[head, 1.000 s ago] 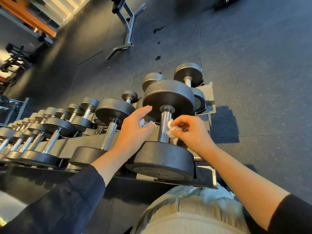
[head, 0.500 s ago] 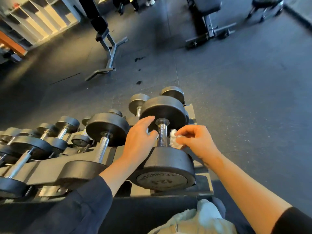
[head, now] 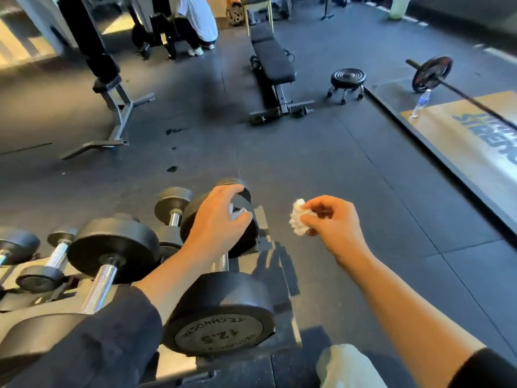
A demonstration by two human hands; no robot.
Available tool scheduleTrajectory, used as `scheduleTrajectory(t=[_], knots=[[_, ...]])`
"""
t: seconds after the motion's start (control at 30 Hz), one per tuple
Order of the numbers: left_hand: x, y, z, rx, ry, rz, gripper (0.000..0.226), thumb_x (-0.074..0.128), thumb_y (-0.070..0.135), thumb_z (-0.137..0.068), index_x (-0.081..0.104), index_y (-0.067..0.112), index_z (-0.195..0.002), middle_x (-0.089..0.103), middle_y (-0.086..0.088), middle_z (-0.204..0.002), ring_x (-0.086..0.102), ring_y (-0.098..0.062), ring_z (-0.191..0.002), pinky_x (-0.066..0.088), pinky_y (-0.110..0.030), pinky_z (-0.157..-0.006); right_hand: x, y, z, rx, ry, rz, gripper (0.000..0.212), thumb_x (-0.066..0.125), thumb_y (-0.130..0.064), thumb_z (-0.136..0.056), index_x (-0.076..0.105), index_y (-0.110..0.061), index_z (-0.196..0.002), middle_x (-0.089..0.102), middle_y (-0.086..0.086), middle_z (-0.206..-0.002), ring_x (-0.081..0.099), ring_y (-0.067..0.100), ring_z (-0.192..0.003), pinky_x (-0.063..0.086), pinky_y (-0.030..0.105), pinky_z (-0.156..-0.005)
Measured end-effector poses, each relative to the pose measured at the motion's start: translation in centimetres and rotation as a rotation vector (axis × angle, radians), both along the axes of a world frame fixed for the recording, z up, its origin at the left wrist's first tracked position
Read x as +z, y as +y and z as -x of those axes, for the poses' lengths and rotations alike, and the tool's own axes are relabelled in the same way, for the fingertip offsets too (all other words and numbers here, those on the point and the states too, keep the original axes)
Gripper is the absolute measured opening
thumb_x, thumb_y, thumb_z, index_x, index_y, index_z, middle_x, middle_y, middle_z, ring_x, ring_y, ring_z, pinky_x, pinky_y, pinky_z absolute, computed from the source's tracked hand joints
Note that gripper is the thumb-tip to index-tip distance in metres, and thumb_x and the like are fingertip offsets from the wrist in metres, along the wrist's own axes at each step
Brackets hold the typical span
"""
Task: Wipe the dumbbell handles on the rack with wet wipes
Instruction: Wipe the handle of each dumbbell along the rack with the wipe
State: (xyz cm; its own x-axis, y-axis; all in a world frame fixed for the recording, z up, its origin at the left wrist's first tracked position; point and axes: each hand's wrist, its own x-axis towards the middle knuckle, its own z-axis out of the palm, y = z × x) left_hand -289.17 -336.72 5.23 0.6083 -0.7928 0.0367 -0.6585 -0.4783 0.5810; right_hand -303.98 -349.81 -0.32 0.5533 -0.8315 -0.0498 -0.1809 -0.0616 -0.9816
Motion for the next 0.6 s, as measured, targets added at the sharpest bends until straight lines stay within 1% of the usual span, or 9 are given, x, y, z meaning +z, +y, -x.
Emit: scheduleTrajectory(t=[0.1,0.17,0.23,0.3,0.37,0.43,0.5,0.6], knots=[[0.3,-4.6,0.9,-0.025,-0.005,0.013,0.047,0.058,0.02,-0.093,0.044,0.018,-0.138,0.042,0.003,-0.143,0.037,-0.01,-0.13,0.021,-0.013,-0.096,0.5,-4.0,-0.6,0.014,-0.034,-0.001,0.013,0.069,-0.002,-0.081,0.068,-0.013,-0.088,0.067,0.005,-0.088,0.066,0.018,-0.079,0.054,0.02,-0.059],[-0.2,-8.1,1.5,-0.024,0.007,0.0,0.048,0.059,0.022,-0.092,0.044,0.019,-0.137,0.042,0.003,-0.142,0.038,-0.01,-0.13,0.022,-0.011,-0.094,0.5,-7.4,-0.9,0.04,-0.045,0.002,0.014,0.069,-0.001,-0.08,0.067,-0.012,-0.088,0.066,0.004,-0.087,0.066,0.019,-0.078,0.055,0.021,-0.058],[-1.0,-12.0,2.1,0.001,0.024,-0.025,0.048,0.059,0.024,-0.092,0.044,0.02,-0.137,0.042,0.004,-0.142,0.041,-0.012,-0.128,0.027,-0.014,-0.093,0.3,-11.4,-1.0,0.055,-0.053,0.0,0.015,0.068,0.0,-0.079,0.065,-0.011,-0.088,0.066,0.004,-0.086,0.066,0.021,-0.078,0.058,0.026,-0.059],[-1.9,-15.8,2.6,0.036,0.051,-0.03,0.048,0.059,0.024,-0.092,0.045,0.019,-0.137,0.042,0.002,-0.141,0.043,-0.014,-0.126,0.032,-0.018,-0.095,0.0,-15.9,-0.8,0.072,-0.048,-0.002,0.018,0.069,-0.001,-0.078,0.062,-0.014,-0.088,0.065,0.005,-0.085,0.067,0.023,-0.078,0.059,0.034,-0.063],[-2.8,-19.1,3.4,0.092,0.099,-0.04,0.047,0.059,0.023,-0.092,0.045,0.02,-0.137,0.042,0.003,-0.142,0.04,-0.013,-0.129,0.026,-0.013,-0.094,-0.4,-20.0,-0.6,0.098,-0.027,-0.027,0.022,0.069,-0.003,-0.077,0.059,-0.017,-0.09,0.065,0.007,-0.083,0.067,0.024,-0.075,0.059,0.042,-0.067],[-3.6,-21.6,3.6,0.162,0.144,-0.049,0.046,0.058,0.023,-0.093,0.045,0.021,-0.137,0.041,0.003,-0.143,0.038,-0.012,-0.131,0.022,-0.011,-0.092,-0.8,-23.4,-1.0,0.137,-0.013,-0.063,0.027,0.068,-0.002,-0.077,0.058,-0.02,-0.095,0.066,0.006,-0.081,0.068,0.022,-0.073,0.058,0.046,-0.071],[-4.2,-23.2,3.1,0.241,0.179,-0.044,0.046,0.058,0.023,-0.093,0.045,0.021,-0.136,0.041,0.003,-0.144,0.038,-0.012,-0.131,0.021,-0.012,-0.093,-0.9,-26.2,-2.3,0.193,0.013,-0.078,0.028,0.068,-0.001,-0.076,0.06,-0.018,-0.097,0.067,0.005,-0.082,0.069,0.022,-0.074,0.058,0.046,-0.072],[-4.6,-24.0,1.3,0.405,0.205,-0.027,0.045,0.059,0.022,-0.093,0.046,0.018,-0.136,0.043,0.001,-0.142,0.039,-0.013,-0.131,0.024,-0.015,-0.095,-1.4,-28.9,-5.7,0.31,0.054,-0.083,0.024,0.068,0.002,-0.075,0.065,-0.013,-0.094,0.07,0.008,-0.087,0.069,0.019,-0.075,0.059,0.04,-0.071]])
